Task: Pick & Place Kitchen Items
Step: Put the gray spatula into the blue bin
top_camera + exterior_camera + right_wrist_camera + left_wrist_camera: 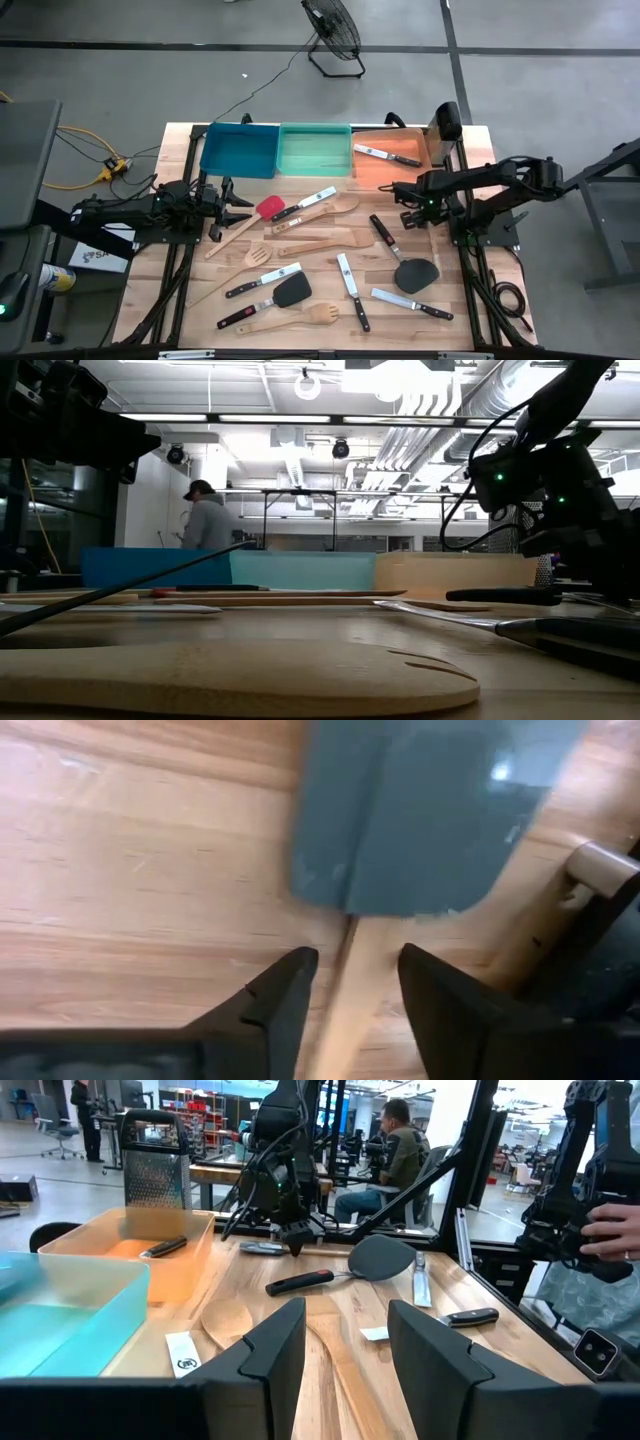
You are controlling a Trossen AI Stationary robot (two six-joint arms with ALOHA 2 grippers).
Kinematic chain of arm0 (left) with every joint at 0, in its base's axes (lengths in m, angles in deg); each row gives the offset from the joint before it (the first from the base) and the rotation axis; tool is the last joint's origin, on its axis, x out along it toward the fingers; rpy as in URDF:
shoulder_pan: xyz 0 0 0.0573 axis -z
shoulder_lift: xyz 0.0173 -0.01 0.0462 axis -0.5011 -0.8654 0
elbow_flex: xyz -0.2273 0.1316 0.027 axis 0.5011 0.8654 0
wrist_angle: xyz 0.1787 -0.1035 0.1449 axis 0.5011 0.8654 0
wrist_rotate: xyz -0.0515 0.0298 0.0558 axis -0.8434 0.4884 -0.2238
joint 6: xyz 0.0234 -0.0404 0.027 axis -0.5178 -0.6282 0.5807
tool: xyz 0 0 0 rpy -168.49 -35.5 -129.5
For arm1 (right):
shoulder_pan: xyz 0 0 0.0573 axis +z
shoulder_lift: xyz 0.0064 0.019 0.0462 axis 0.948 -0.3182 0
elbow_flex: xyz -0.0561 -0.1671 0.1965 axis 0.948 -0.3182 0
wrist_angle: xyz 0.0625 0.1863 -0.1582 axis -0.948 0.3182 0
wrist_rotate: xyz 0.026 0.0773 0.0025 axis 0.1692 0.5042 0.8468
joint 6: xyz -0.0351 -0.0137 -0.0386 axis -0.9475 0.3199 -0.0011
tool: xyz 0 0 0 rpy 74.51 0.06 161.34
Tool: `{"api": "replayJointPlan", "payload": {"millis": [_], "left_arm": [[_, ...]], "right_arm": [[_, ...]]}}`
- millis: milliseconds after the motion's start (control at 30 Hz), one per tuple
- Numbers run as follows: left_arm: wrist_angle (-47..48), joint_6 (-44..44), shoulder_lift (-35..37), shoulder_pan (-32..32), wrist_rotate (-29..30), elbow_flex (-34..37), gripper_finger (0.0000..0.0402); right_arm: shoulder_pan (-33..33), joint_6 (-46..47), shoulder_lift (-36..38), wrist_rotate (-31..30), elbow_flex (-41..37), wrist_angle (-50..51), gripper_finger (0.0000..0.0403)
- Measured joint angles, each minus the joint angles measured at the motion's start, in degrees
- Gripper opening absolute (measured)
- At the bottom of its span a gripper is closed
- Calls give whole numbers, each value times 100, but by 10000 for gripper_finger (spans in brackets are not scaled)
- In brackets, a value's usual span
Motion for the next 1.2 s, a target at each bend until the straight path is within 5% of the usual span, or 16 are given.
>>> {"api": "replayJointPlan", "payload": {"millis": [267, 1200], "left_arm": [[0, 0, -1, -1, 1, 0, 143], [0, 0, 0, 0, 0, 0, 143]], "right_arm": [[0, 69, -4, 37, 0, -47, 84], [17, -450, 784, -485, 192, -198, 43]]}}
